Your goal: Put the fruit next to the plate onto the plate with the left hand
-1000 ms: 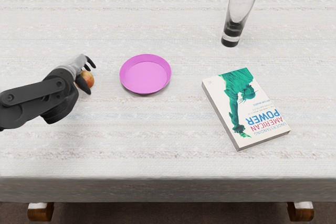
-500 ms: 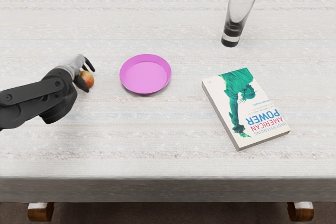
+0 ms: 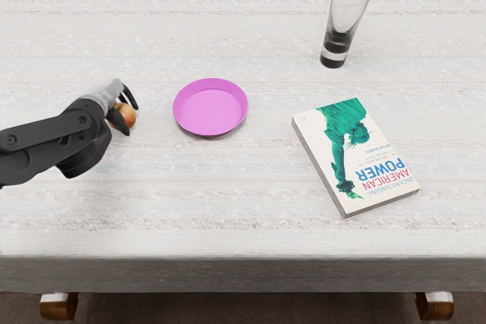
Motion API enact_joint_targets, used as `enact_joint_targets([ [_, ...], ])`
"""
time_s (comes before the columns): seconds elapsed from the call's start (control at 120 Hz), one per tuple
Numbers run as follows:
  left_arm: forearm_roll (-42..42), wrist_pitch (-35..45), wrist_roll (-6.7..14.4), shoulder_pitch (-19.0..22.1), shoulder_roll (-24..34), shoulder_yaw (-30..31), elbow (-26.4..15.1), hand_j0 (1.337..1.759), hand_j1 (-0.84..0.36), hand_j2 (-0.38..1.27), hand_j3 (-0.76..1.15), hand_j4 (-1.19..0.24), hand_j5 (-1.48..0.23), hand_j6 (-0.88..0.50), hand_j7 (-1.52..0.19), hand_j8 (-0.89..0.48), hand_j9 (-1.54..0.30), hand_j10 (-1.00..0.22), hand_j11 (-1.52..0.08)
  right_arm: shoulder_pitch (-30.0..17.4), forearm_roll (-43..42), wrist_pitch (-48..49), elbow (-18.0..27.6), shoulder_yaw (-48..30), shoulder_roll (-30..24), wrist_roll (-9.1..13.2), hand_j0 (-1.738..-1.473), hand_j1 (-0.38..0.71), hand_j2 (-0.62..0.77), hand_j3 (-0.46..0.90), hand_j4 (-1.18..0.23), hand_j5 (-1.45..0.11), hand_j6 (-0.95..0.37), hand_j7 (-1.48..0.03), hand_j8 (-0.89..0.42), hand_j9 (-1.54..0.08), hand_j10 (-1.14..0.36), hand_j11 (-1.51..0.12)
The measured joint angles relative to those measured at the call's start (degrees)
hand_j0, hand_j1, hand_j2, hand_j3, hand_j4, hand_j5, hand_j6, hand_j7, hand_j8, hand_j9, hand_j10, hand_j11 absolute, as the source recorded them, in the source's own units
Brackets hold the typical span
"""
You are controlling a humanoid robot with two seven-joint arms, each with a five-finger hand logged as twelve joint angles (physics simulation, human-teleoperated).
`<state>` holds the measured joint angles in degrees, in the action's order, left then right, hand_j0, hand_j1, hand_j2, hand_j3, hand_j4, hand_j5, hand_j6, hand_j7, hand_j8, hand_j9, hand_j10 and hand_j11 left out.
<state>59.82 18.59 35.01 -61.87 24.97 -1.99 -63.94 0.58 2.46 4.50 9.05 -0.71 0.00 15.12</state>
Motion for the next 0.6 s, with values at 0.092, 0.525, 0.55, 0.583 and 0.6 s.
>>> enact_joint_targets([
  [0.092,-0.1,-0.1,0.0,-0.1,1.5,-0.3,-1.4,1.655,-0.3,0.46,0.0,-0.68,-0.91,-0.45,-0.9,-0.43,-0.91,-0.66,-0.91,0.0,0.0,0.0,0.0,0.0,0.0,0.0,-1.658,-0.35,0.0,0.0,0.0,0.0,0.0,0.0,0.0,0.0,0.0,0.0],
  [0.525,-2.9,-0.9,0.0,-8.5,5.7,-0.8,-12.4,1.654,-0.3,0.5,0.0,-0.69,-1.0,-0.44,-0.95,-0.41,-0.96,-0.67,-0.95,0.2,0.0,0.0,0.0,0.1,0.0,0.0,-1.658,-0.35,0.0,0.0,0.0,0.0,0.0,0.0,0.0,0.0,0.0,0.0],
  [0.55,-3.1,-1.1,0.0,-8.7,5.6,-0.8,-12.6,1.655,-0.3,0.49,0.0,-0.7,-0.99,-0.44,-0.95,-0.41,-0.96,-0.67,-0.96,0.3,0.0,0.0,0.0,0.1,0.0,0.0,-1.658,-0.35,0.0,0.0,0.0,0.0,0.0,0.0,0.0,0.0,0.0,0.0],
  [0.583,-3.6,-1.5,0.0,-9.3,5.5,-0.8,-12.9,1.655,-0.3,0.52,0.0,-0.69,-1.0,-0.43,-0.95,-0.42,-0.96,-0.68,-0.96,0.3,0.0,0.0,0.0,0.1,0.0,0.0,-1.658,-0.35,0.0,0.0,0.0,0.0,0.0,0.0,0.0,0.0,0.0,0.0],
  [0.6,-3.8,-1.6,0.0,-9.6,5.4,-0.8,-13.0,1.655,-0.3,0.49,0.0,-0.69,-1.0,-0.43,-0.95,-0.42,-0.96,-0.67,-0.96,0.4,0.0,0.0,0.0,0.1,0.0,0.0,-1.658,-0.35,0.0,0.0,0.0,0.0,0.0,0.0,0.0,0.0,0.0,0.0],
])
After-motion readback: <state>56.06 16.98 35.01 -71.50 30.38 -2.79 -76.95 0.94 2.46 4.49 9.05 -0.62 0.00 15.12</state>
